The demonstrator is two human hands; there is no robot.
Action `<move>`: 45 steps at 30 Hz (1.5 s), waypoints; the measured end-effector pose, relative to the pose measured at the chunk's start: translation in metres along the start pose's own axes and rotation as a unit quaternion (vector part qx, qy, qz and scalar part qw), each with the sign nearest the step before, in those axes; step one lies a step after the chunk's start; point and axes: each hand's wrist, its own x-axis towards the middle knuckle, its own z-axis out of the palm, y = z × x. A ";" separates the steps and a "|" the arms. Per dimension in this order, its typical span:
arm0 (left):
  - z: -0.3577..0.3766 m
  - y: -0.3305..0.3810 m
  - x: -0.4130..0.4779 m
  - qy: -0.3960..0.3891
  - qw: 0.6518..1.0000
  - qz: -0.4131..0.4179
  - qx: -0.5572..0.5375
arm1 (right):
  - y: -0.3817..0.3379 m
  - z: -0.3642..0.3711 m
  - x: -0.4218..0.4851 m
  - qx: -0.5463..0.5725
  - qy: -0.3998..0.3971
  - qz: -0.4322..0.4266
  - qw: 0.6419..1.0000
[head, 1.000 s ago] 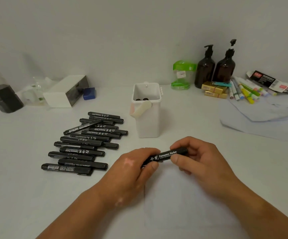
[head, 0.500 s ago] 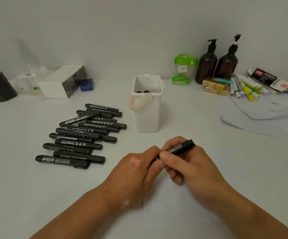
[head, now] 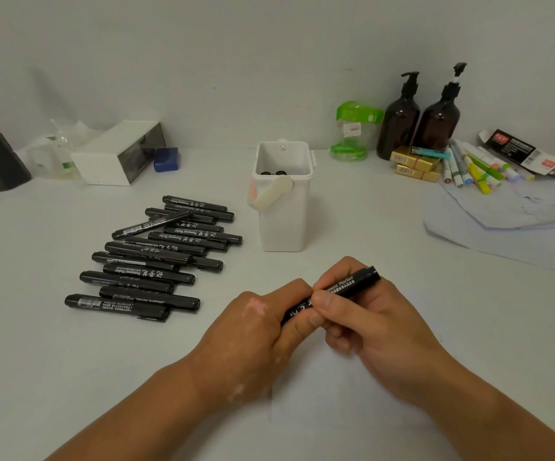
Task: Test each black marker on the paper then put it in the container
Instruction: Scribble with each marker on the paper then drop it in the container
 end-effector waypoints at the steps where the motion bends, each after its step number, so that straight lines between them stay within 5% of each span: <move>1: 0.000 0.000 0.000 0.002 1.000 0.002 -0.002 | -0.001 0.000 -0.001 -0.007 -0.001 -0.005 1.000; 6: 0.008 -0.004 0.000 -0.001 1.000 0.001 0.017 | -0.004 0.001 0.001 -0.073 0.055 -0.041 0.995; 14: 0.008 -0.021 0.004 0.016 0.992 -0.057 0.111 | -0.022 -0.038 0.009 0.017 0.249 -0.097 0.964; 23: 0.001 -0.026 0.001 -0.045 0.982 -0.096 0.153 | -0.013 -0.023 0.006 -0.086 0.155 -0.029 0.984; 33: -0.005 -0.028 0.001 -0.049 0.980 -0.113 0.158 | 0.005 -0.009 0.014 -0.264 0.133 0.033 0.955; 45: -0.006 -0.030 0.002 -0.048 0.979 -0.118 0.162 | 0.008 -0.009 0.017 -0.295 0.133 0.027 0.946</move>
